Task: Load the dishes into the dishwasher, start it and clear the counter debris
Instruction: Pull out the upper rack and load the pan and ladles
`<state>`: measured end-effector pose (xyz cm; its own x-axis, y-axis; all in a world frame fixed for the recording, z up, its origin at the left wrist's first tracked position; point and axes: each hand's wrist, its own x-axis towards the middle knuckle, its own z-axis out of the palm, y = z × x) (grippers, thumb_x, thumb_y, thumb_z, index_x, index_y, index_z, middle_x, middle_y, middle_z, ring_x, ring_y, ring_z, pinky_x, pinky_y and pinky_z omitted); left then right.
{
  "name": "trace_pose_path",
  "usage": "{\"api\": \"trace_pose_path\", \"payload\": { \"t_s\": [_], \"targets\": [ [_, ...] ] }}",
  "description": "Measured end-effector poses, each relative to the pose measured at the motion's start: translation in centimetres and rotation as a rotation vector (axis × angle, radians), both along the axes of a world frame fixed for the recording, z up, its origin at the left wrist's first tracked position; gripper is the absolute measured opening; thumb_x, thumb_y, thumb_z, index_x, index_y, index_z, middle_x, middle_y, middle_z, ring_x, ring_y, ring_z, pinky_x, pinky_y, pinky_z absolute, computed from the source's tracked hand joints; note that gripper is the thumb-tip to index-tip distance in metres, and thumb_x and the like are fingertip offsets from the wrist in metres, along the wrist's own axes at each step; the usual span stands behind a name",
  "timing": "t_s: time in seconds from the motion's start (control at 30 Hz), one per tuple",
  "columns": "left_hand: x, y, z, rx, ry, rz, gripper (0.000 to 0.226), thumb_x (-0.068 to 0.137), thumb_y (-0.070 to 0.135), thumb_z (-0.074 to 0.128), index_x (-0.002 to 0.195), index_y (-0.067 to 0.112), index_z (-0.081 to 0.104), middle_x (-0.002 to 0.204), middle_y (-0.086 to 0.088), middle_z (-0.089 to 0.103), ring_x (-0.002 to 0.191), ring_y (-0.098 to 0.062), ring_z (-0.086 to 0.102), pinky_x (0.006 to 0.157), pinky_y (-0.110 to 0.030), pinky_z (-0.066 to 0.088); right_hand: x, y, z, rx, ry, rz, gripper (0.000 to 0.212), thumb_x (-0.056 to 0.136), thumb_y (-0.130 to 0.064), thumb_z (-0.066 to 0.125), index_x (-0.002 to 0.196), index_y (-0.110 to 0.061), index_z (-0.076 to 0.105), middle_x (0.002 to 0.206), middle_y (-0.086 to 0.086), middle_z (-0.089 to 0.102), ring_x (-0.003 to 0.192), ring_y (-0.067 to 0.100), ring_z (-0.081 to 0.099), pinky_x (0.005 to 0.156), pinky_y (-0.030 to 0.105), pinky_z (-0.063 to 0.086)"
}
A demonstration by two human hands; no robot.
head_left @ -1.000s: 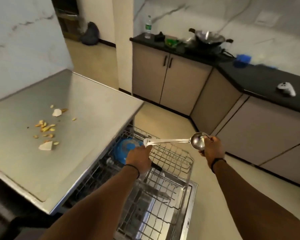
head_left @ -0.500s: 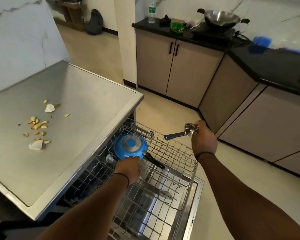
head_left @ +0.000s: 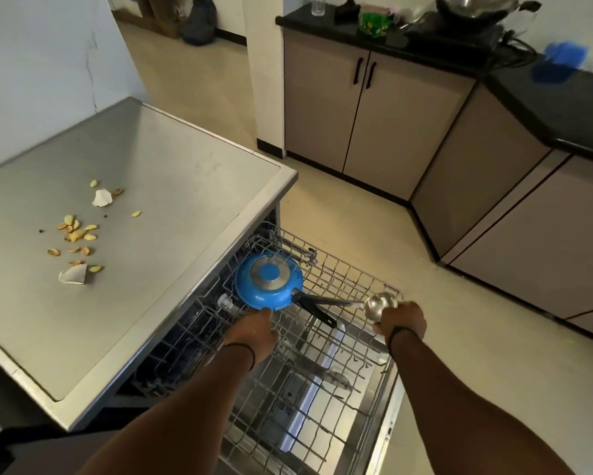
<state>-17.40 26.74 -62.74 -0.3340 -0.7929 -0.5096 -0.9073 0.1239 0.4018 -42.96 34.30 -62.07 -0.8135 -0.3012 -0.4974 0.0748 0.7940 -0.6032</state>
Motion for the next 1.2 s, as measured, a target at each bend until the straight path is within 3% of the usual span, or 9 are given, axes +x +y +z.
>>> {"api": "trace_pose_path", "payload": {
  "t_s": [0.1,0.2,0.27,0.37,0.5,0.67,0.8,1.0,1.2],
  "targets": [
    [-0.6,0.1,-0.6,0.025,0.024,0.022,0.048,0.092,0.025,0.055,0.139,0.021,0.043,0.122,-0.006,0.061,0.102,-0.023,0.063,0.087,-0.037,0.054,1.2,1.0,-2.6,-0.162,-0.291,-0.284,0.046,0.078,0.010,0.067,0.122,0.010,0.053,0.115,0.024,0.062,0.078,0.036,0.065,0.082,0.045,0.056],
    [-0.8,0.3,-1.4,0.037,0.010,0.013,0.050,0.094,0.026,0.054,0.142,0.021,0.040,0.124,-0.007,0.062,0.104,-0.023,0.063,0.086,-0.035,0.052,1.8,1.4,-4.4,-0.355,-0.483,-0.510,0.047,0.089,0.014,0.049,0.135,0.010,0.039,0.135,0.031,0.046,0.103,0.048,0.059,0.087,0.049,0.053],
    [-0.8,0.6,-2.3,0.046,-0.012,-0.005,0.049,0.094,0.027,0.053,0.141,0.020,0.041,0.121,-0.007,0.064,0.105,-0.022,0.063,0.088,-0.035,0.053,2.3,1.9,-5.7,-0.357,-0.558,-0.485,0.044,0.093,0.008,0.042,0.136,0.007,0.037,0.138,0.029,0.043,0.113,0.043,0.056,0.085,0.042,0.053],
    [-0.6,1.2,-3.1,0.055,-0.015,0.000,0.046,0.093,0.030,0.053,0.137,0.025,0.045,0.120,-0.004,0.064,0.106,-0.020,0.062,0.091,-0.037,0.053,2.3,1.9,-7.0,-0.406,-0.555,-0.581,0.029,0.089,0.005,0.042,0.117,0.004,0.046,0.129,0.030,0.051,0.096,0.040,0.062,0.071,0.038,0.052],
    [-1.3,0.9,-4.2,0.079,-0.030,0.014,0.050,0.093,0.029,0.052,0.142,0.022,0.041,0.136,-0.005,0.054,0.122,-0.022,0.055,0.102,-0.037,0.046,0.2,0.5,-9.2,-0.362,-0.548,-0.482,0.041,0.089,0.006,0.046,0.130,0.004,0.042,0.132,0.026,0.050,0.110,0.042,0.059,0.071,0.038,0.056],
    [-0.7,0.6,-5.7,0.101,-0.084,0.022,0.048,0.094,0.027,0.051,0.140,0.021,0.043,0.135,-0.004,0.056,0.121,-0.021,0.055,0.100,-0.038,0.047,0.3,-0.4,-10.9,-0.369,-0.505,-0.500,0.024,0.087,0.002,0.051,0.111,0.003,0.049,0.116,0.020,0.058,0.103,0.041,0.063,0.071,0.037,0.053],
    [-1.3,1.0,-6.3,0.117,-0.057,0.020,0.045,0.093,0.027,0.051,0.137,0.022,0.045,0.132,-0.005,0.058,0.117,-0.020,0.057,0.098,-0.038,0.049,-1.5,-0.8,-11.3,-0.400,-0.659,-0.441,0.041,0.094,-0.004,0.053,0.133,-0.002,0.042,0.129,0.019,0.051,0.113,0.034,0.059,0.063,0.032,0.060],
    [-1.0,1.2,-7.0,0.122,-0.071,0.013,0.045,0.094,0.028,0.050,0.138,0.021,0.045,0.133,-0.006,0.058,0.118,-0.020,0.057,0.099,-0.036,0.048,-0.4,-1.8,-13.0,-0.361,-0.718,-0.502,0.020,0.093,0.003,0.044,0.112,0.000,0.049,0.078,0.016,0.057,0.052,0.015,0.056,0.037,0.016,0.045],
    [-0.7,1.8,-7.0,0.131,-0.100,0.005,0.047,0.095,0.028,0.050,0.140,0.021,0.043,0.134,-0.006,0.058,0.120,-0.020,0.056,0.101,-0.034,0.046,0.4,1.1,-12.9,-0.366,-0.820,-0.431,0.021,0.095,0.003,0.040,0.081,-0.001,0.055,0.072,0.011,0.053,0.028,0.002,0.042,0.031,0.011,0.035]
  ]
}}
